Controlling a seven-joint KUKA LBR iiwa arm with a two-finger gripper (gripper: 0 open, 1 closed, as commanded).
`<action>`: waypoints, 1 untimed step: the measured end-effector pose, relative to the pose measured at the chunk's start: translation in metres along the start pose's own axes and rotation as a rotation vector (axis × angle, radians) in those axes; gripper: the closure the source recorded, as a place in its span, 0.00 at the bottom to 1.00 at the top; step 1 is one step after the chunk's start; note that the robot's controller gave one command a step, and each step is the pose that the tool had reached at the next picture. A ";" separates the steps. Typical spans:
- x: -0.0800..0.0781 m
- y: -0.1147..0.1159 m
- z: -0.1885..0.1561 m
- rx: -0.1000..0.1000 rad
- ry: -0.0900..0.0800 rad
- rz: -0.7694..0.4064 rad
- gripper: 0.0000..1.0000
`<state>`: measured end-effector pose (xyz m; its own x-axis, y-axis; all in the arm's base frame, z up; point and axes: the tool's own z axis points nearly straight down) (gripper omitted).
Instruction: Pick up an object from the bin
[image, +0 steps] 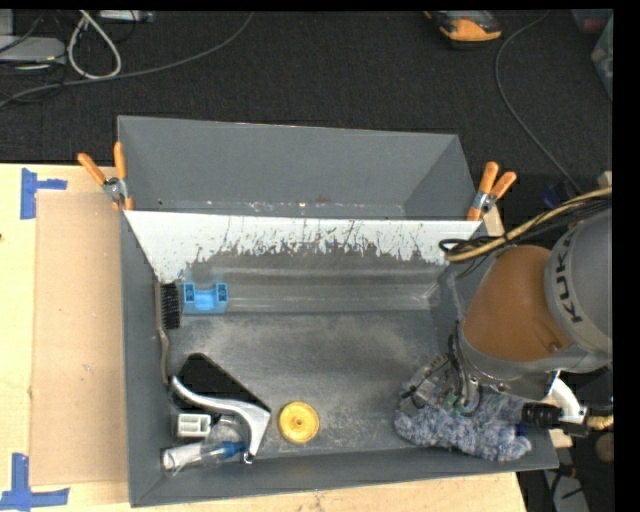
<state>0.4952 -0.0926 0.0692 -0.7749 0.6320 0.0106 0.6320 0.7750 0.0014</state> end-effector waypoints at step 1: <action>0.000 0.000 0.000 0.000 0.000 0.000 1.00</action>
Offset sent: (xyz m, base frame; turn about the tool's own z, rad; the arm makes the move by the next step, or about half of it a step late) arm 0.0097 0.0159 0.0137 0.0449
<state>0.4952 -0.0926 0.0692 -0.7749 0.6320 0.0106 0.6320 0.7749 0.0013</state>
